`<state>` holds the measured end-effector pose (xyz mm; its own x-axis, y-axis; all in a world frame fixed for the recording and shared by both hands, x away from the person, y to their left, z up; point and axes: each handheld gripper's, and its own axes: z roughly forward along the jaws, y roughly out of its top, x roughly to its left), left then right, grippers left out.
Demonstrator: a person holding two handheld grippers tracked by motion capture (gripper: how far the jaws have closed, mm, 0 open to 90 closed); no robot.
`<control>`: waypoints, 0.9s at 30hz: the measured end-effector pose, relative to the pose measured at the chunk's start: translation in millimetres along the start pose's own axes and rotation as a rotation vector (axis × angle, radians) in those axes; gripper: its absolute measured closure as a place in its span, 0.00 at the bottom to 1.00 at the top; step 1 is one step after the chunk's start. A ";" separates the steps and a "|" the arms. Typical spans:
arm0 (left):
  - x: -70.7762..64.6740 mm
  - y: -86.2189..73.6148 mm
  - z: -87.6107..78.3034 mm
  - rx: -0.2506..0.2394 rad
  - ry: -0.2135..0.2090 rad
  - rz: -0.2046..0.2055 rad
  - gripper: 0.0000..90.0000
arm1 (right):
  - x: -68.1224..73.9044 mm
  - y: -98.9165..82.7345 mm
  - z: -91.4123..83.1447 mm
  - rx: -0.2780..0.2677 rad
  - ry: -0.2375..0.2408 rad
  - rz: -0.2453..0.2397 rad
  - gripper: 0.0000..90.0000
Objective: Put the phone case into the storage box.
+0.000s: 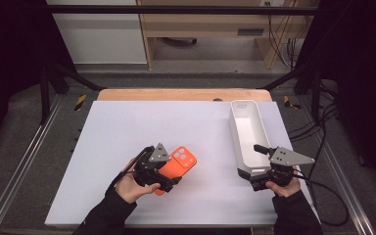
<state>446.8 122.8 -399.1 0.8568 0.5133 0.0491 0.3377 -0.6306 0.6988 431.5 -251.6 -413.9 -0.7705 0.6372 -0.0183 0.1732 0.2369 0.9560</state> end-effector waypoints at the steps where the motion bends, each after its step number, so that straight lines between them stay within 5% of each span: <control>1: -1.1 0.4 0.1 -0.002 -0.003 0.003 0.14 | 0.9 0.6 0.5 0.002 0.004 -0.002 0.01; 27: -12.6 12.1 0.6 -0.019 -0.095 0.116 0.14 | 24.5 8.4 23.2 0.078 0.135 -0.084 0.02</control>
<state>440.3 108.3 -391.6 0.9230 0.3796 0.0638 0.2271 -0.6708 0.7060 428.3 -217.0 -413.1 -0.8588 0.5097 -0.0524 0.1481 0.3447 0.9270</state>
